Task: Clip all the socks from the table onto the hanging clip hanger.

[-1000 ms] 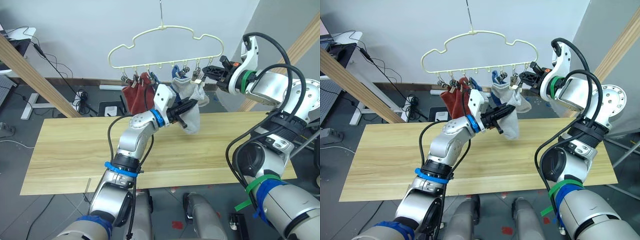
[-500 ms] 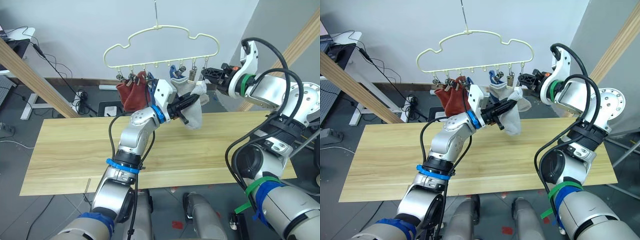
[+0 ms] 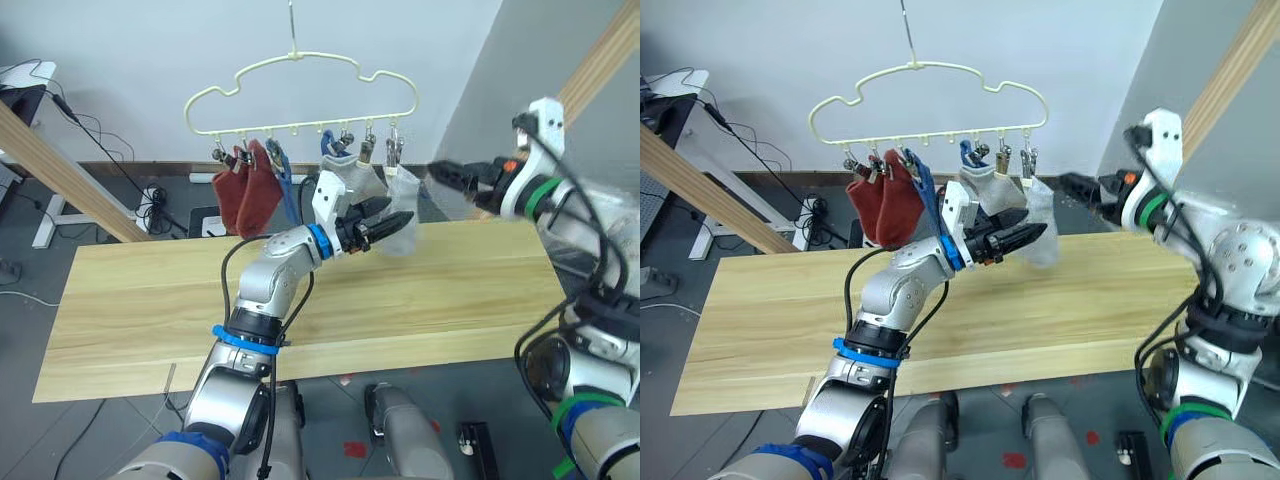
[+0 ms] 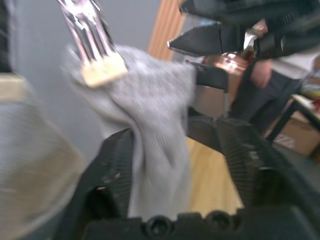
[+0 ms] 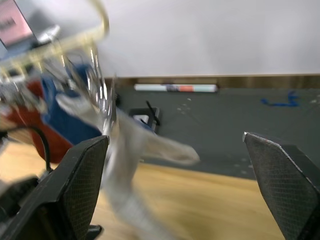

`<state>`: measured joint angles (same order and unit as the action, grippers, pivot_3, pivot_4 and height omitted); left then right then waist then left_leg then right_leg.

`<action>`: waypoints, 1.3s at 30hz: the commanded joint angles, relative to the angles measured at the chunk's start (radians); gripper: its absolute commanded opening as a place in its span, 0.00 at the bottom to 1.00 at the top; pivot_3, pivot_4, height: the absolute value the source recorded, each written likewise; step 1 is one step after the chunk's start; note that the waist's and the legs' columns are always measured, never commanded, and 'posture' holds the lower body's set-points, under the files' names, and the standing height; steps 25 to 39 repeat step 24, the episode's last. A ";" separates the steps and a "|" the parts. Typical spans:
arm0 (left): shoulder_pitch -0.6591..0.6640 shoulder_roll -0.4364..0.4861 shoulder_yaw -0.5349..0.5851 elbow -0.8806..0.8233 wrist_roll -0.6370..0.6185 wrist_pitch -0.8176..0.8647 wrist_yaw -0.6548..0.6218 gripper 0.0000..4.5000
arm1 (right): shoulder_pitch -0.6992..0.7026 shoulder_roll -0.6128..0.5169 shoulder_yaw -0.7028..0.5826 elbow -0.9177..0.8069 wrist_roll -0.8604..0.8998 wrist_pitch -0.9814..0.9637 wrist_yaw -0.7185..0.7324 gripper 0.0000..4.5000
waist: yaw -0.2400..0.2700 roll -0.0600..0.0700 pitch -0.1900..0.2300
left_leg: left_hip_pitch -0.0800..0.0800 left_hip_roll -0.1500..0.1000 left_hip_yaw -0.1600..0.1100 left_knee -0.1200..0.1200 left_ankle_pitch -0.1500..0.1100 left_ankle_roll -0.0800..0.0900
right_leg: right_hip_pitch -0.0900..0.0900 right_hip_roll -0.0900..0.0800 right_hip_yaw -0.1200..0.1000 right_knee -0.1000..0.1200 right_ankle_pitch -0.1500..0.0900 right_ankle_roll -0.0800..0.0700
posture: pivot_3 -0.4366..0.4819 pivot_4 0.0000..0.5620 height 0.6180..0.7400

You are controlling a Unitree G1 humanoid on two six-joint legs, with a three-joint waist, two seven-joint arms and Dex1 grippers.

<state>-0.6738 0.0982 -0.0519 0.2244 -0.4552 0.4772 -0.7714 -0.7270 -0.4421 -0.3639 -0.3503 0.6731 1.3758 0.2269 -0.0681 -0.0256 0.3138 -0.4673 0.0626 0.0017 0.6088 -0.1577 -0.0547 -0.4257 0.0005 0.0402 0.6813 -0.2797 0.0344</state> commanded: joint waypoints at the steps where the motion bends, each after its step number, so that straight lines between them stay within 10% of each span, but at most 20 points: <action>1: 0.100 0.093 0.049 -0.116 -0.023 0.067 0.009 0.99 | 0.126 -0.032 0.050 -0.133 -0.051 -0.147 0.021 1.00 | -0.012 0.000 0.000 | 0.000 0.000 0.000 0.000 0.000 0.000 | 0.000 0.000 0.000 0.000 0.000 0.000 | 0.35 0.52 1.00; 10: 0.495 0.394 0.237 -0.368 0.052 0.131 0.143 1.00 | 0.569 -0.187 0.229 -0.160 -0.230 -0.490 0.187 1.00 | -0.004 0.000 0.000 | 0.003 0.000 0.000 0.000 0.000 0.000 | 0.002 -0.001 0.000 0.000 -0.002 0.004 | 0.43 0.54 1.00; 19: 0.794 0.521 0.361 -0.549 0.137 0.187 0.264 1.00 | 0.722 -0.223 0.197 -0.164 -0.241 -0.561 0.253 1.00 | 0.023 -0.001 0.000 | 0.008 0.001 0.002 0.000 0.000 -0.001 | 0.005 -0.003 0.002 -0.001 -0.001 0.003 | 0.52 0.54 1.00; 39: 0.808 0.544 0.344 -0.557 0.132 0.176 0.234 1.00 | 0.703 -0.216 0.191 -0.141 -0.244 -0.563 0.248 1.00 | 0.041 -0.001 0.000 | 0.008 0.001 0.001 0.000 0.000 -0.001 | 0.005 -0.003 0.002 -0.001 -0.001 0.003 | 0.54 0.54 1.00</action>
